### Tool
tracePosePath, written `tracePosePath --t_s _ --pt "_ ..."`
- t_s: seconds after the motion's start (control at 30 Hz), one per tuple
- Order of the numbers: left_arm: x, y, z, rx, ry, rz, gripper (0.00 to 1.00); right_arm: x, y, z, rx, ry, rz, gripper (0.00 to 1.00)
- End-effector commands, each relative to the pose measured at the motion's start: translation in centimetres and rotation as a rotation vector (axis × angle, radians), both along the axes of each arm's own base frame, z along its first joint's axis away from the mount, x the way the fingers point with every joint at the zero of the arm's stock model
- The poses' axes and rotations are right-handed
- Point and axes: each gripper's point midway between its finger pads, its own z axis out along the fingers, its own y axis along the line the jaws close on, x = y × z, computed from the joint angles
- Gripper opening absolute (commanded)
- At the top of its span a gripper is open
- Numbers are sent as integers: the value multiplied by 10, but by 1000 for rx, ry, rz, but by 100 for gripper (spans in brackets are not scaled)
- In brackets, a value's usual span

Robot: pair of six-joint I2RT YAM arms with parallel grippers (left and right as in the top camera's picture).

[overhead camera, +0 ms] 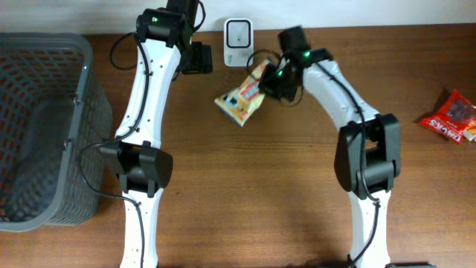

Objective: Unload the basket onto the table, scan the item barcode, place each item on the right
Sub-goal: 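Hold the bag barcode in front of the white scanner, right gripper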

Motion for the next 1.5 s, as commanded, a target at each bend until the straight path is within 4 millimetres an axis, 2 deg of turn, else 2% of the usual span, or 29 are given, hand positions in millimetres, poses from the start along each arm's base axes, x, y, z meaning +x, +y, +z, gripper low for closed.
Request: tracePosePath --t_s 0.0,0.07,0.17,0.23,0.3,0.37,0.57,0.63,0.67,0.77,0.8,0.83,0.93,1.07,1.1,1.13,1.23,1.37,1.47 --pt "0 1 -2 8 5 2 99 35 6 53 29 -224 70 4" --pt "0 1 -2 9 5 1 99 45 9 60 47 -267 56 4" --pt "0 1 -2 8 5 1 99 70 33 101 178 -465 118 4" --pt "0 1 -2 9 5 1 99 80 45 113 199 -535 102 4" --pt "0 1 -2 9 5 1 99 89 52 105 202 -525 21 4" --pt "0 1 -2 8 5 1 99 98 65 92 216 -552 19 4" --pt "0 1 -2 9 5 1 99 106 69 95 243 -595 11 4" --pt "0 1 -2 9 5 1 99 107 78 91 250 -607 23 4" --pt "0 1 -2 9 5 1 99 108 79 83 247 -598 23 4" --pt "0 0 -2 8 5 0 99 120 57 54 201 -563 -30 4" --pt "0 0 -2 9 5 0 99 120 55 52 213 -559 -22 4" --pt "0 0 -2 8 5 0 99 120 54 54 222 -564 -14 4" --pt "0 1 -2 8 5 1 99 122 62 79 322 -641 58 4" --pt "0 0 -2 9 5 0 99 129 43 101 370 -679 75 4" --pt "0 0 -2 9 5 0 99 129 41 100 374 -671 78 4" --pt "0 0 -2 8 5 0 99 125 40 81 354 -606 68 4" --pt "0 0 -2 8 5 0 99 117 53 51 362 -534 92 4" --pt "0 0 -2 8 5 0 99 100 88 54 387 -557 209 4" --pt "0 1 -2 8 5 0 99 93 93 63 423 -556 245 4"
